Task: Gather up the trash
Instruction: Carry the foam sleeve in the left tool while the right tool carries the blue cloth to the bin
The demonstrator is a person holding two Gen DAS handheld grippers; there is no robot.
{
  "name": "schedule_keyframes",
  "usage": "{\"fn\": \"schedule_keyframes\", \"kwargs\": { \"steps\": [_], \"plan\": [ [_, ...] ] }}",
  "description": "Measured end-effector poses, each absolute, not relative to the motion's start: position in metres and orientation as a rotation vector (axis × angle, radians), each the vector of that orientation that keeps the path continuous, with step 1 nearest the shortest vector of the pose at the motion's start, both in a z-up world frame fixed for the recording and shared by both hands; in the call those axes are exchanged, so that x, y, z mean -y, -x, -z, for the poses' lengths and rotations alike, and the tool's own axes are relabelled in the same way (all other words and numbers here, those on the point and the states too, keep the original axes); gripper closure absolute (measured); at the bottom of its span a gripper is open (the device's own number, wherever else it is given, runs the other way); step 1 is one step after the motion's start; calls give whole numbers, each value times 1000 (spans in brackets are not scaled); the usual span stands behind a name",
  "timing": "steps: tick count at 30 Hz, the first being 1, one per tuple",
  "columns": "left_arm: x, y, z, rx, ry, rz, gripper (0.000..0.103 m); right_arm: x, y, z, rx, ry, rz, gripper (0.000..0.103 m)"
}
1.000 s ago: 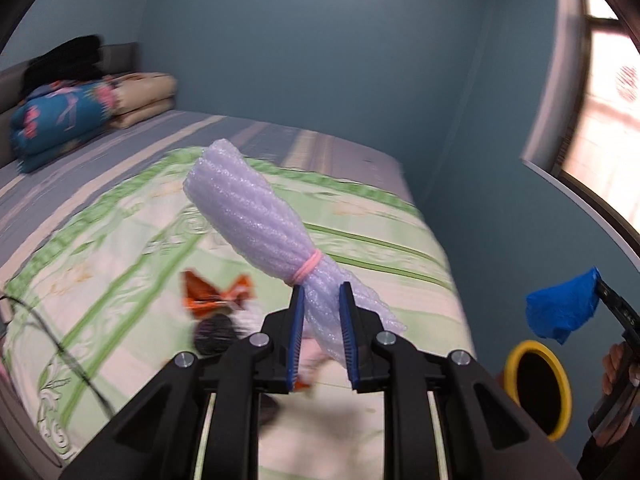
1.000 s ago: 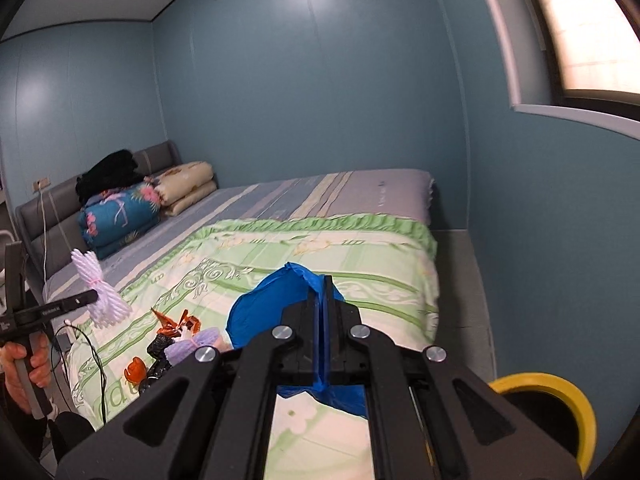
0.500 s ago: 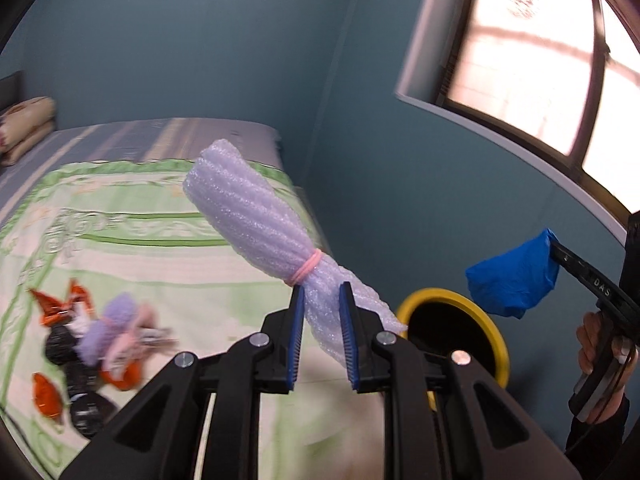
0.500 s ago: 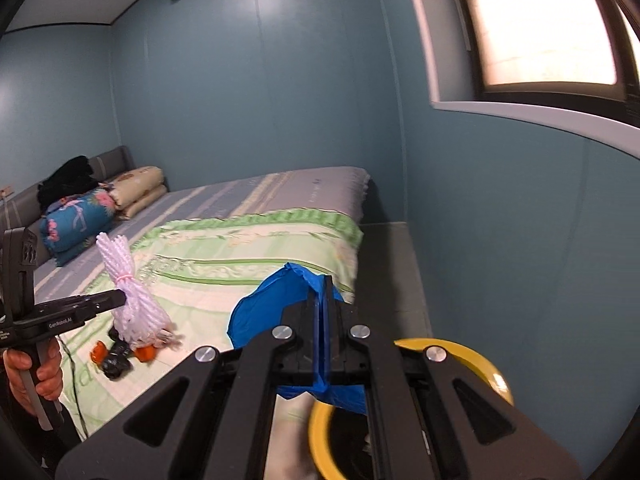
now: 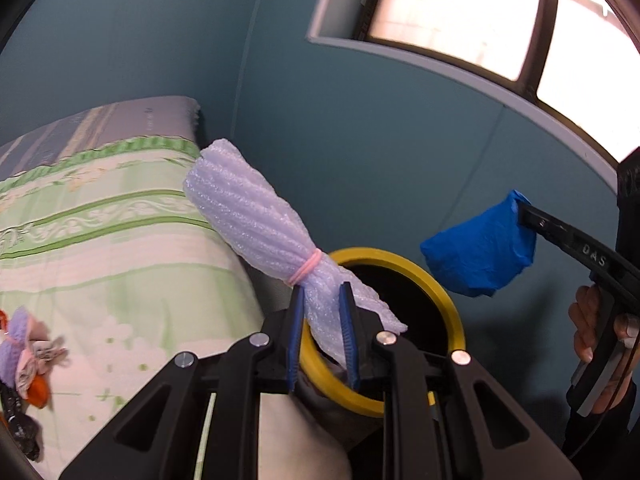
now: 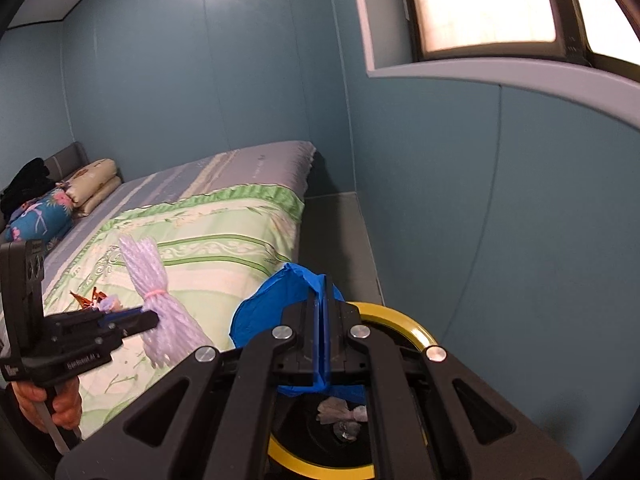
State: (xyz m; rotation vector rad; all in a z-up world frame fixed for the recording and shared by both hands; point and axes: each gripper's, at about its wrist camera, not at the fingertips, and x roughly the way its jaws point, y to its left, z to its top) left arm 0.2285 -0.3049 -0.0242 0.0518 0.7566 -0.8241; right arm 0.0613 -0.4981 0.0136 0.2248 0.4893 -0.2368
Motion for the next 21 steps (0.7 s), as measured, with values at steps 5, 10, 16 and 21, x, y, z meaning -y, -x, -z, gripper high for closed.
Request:
{"fn": "schedule_keyframes", "kwargs": {
  "steps": [5, 10, 16, 21],
  "plan": [
    [334, -225, 45, -806, -73, 870, 86, 514, -67, 2, -536, -267, 269, 102],
    [358, -222, 64, -837, -103, 883, 86, 525, -80, 16, -594, -296, 286, 102],
    [376, -224, 79, -869, -135, 900, 86, 536, -87, 24, -629, -318, 302, 102],
    [382, -218, 84, -886, -147, 904, 85, 541, -94, 30, -658, -329, 318, 102]
  ]
}}
